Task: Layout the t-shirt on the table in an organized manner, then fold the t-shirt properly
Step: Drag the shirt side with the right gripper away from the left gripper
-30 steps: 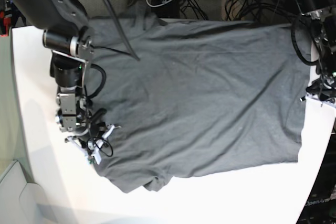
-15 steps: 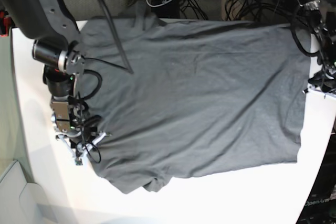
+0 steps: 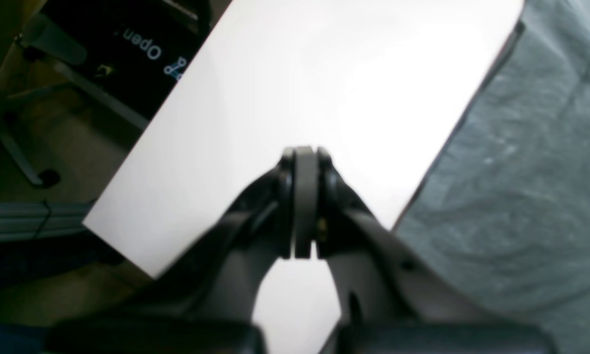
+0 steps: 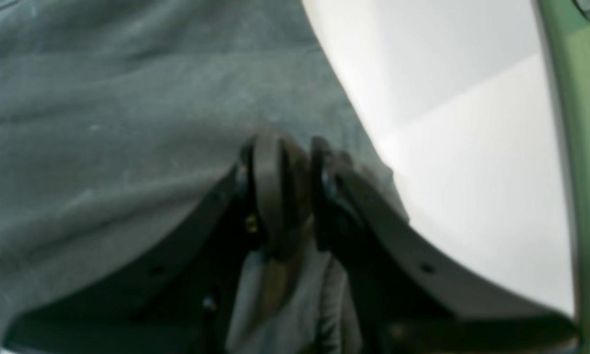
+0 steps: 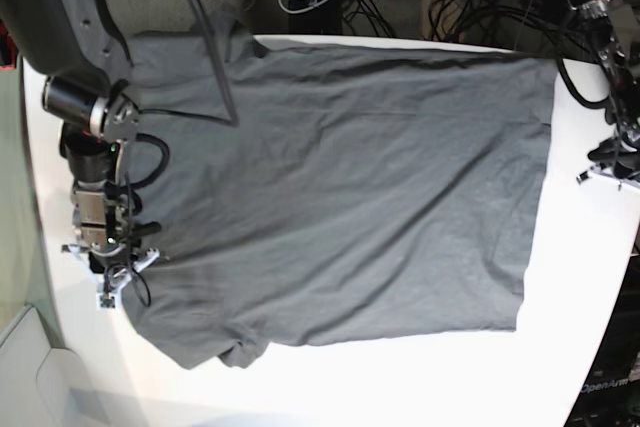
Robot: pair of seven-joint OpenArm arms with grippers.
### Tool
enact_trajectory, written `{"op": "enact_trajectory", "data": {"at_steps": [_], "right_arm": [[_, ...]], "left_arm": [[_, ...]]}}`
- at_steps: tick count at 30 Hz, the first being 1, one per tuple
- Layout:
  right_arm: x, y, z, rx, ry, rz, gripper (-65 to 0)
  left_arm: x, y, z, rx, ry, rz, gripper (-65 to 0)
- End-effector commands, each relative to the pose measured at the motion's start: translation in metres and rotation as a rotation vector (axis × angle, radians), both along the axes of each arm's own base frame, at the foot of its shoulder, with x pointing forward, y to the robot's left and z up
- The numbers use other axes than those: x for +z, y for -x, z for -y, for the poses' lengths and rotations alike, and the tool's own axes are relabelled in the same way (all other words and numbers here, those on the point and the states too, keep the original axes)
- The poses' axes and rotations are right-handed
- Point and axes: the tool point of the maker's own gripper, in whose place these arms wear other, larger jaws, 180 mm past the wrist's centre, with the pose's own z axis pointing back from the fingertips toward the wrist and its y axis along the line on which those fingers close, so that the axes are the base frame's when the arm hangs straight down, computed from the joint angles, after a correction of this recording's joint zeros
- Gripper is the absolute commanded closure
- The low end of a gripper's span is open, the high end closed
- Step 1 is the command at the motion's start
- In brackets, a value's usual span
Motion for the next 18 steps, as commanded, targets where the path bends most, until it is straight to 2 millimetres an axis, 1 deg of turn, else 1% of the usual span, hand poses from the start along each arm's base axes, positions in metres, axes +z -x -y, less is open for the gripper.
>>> {"op": "enact_trajectory", "data": {"at_steps": [1, 4, 6, 8, 12, 13, 14, 15, 16, 18], "right_arm": [[0.008, -0.001, 0.014, -0.031, 0.027, -0.012, -11.7], [0.009, -0.002, 0.017, -0.044, 0.035, -0.009, -11.7], [0.019, -0.007, 0.023, -0.078, 0.044, 0.016, -11.7], [0.022, -0.01, 0.022, -0.103, 0.008, 0.037, -11.7], [0.052, -0.021, 0.033, -0.143, -0.004, 0.134, -11.8], [0.053, -0.02, 0.034, -0.14, 0.001, 0.143, -11.9], [0.055, -0.02, 0.03, -0.125, 0.001, 0.155, -11.9], [0.058, -0.022, 0.022, -0.097, -0.006, 0.172, -12.1], [0.062, -0.023, 0.016, -0.066, -0.01, 0.188, -12.1], [0.065, -0.019, 0.006, -0.006, -0.017, 0.188, -12.2]], "left_arm": [[0.018, -0.007, -0.008, 0.003, -0.04, 0.043, -0.4], [0.016, -0.006, -0.008, 0.005, -0.038, 0.04, -0.4], [0.017, -0.007, -0.008, 0.004, -0.04, 0.043, -0.4], [0.017, -0.007, -0.008, 0.004, -0.039, 0.042, -0.4], [0.015, -0.007, -0.005, -0.003, -0.03, 0.038, -0.5], [0.012, -0.005, -0.004, -0.004, -0.03, 0.031, -0.5], [0.007, 0.0, -0.002, -0.004, -0.023, 0.019, -0.5], [0.003, 0.003, 0.001, -0.007, -0.016, 0.01, -0.8], [0.004, 0.003, 0.003, -0.009, -0.016, 0.016, -2.2], [0.004, 0.01, 0.007, -0.015, -0.021, 0.012, -8.7]]}}
